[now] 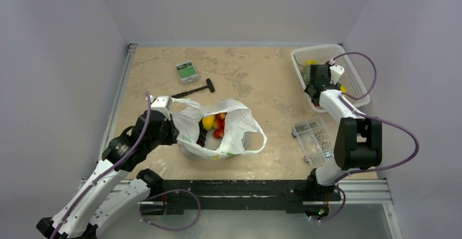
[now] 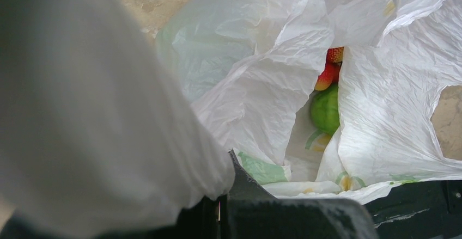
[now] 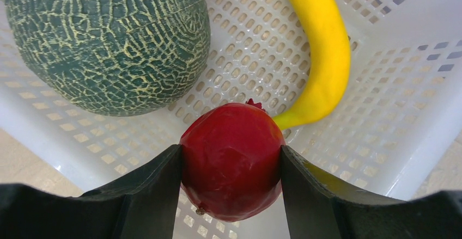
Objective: Take the fake fruits out of the plastic bag
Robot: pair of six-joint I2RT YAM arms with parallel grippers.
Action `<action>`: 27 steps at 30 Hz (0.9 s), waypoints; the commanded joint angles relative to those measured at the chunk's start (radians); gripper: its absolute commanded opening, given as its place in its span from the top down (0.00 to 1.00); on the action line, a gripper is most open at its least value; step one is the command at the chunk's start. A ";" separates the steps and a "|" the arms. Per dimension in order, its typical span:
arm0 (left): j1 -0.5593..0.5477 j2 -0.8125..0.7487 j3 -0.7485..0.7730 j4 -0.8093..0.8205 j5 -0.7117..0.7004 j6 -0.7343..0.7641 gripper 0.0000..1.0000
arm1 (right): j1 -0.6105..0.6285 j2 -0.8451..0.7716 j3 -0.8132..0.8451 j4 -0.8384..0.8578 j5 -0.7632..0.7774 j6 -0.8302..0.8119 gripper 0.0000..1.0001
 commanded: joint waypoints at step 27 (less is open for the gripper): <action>-0.002 0.020 0.007 0.021 -0.004 0.007 1.00 | 0.475 -0.268 0.108 0.069 -0.560 -0.266 0.01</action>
